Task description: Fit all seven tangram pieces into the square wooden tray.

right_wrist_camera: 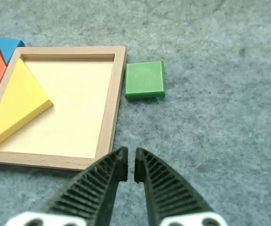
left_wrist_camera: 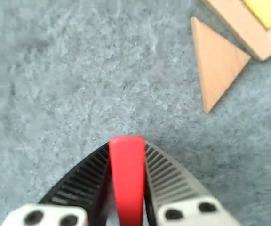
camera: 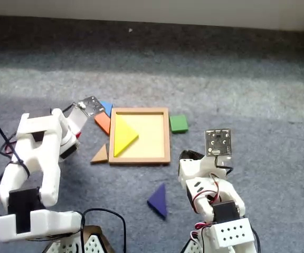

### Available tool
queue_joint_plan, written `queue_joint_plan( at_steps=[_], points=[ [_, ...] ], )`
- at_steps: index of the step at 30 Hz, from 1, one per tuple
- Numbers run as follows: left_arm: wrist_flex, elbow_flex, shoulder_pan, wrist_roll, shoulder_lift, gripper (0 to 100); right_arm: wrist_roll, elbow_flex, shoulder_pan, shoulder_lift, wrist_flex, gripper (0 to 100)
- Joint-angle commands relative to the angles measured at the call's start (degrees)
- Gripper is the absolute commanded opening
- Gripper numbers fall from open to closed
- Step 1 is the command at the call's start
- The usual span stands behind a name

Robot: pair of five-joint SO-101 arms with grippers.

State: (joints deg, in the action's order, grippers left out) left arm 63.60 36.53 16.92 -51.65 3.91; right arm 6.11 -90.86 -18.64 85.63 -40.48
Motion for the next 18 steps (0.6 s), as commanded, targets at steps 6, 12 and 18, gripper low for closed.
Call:
queue_joint_plan(
  at_steps=[6,12,18],
  points=[
    [6.68,-3.56,-5.67,6.15,12.09,1,-0.79,0.13,0.66,0.66,1.36,4.4],
    [8.00,-8.57,-16.40,12.22,12.97,1,-0.62,0.22,2.24,0.66,1.36,4.4],
    [7.91,-12.97,-26.15,14.95,10.51,1,-0.53,0.66,6.73,0.66,1.45,4.4]
  ],
)
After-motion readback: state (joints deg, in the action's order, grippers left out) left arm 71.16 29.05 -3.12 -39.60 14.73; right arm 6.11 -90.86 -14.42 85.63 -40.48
